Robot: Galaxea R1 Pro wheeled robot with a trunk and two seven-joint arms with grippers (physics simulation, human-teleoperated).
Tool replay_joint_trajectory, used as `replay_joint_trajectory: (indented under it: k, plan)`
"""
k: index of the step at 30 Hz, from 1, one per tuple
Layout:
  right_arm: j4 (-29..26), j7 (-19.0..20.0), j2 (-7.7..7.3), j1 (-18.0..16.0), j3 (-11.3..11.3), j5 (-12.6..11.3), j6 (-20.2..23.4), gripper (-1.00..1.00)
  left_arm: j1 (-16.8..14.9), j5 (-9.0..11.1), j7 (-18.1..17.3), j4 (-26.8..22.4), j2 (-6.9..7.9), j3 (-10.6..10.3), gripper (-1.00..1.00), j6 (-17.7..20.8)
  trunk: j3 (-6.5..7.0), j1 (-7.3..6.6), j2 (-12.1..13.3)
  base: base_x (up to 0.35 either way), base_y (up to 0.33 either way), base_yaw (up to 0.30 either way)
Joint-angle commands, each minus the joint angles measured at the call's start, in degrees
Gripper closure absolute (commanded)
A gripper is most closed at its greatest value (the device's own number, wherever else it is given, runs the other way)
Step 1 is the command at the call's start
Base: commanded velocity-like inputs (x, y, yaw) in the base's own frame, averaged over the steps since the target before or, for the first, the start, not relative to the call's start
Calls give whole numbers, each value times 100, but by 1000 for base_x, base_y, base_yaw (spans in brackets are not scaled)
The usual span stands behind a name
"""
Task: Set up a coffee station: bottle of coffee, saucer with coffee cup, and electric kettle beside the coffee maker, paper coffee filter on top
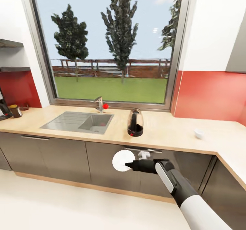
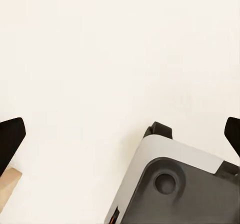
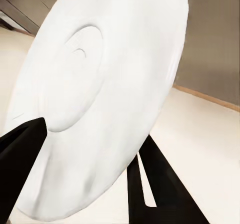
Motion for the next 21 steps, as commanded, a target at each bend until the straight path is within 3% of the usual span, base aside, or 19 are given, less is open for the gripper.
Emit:
replay_joint_trajectory:
  k: [1, 21]
  plan:
    - [-5, 7, -1, -5, 1, 0, 26, 100, -1, 43, 10, -12, -1, -1, -100, 37, -7, 5, -10, 177, 279, 278]
    - [-14, 16, -10, -5, -8, -2, 26, 100, -1, 43, 10, -12, -1, 1, -100, 50, 64, 5, -10, 234, 260, 277]
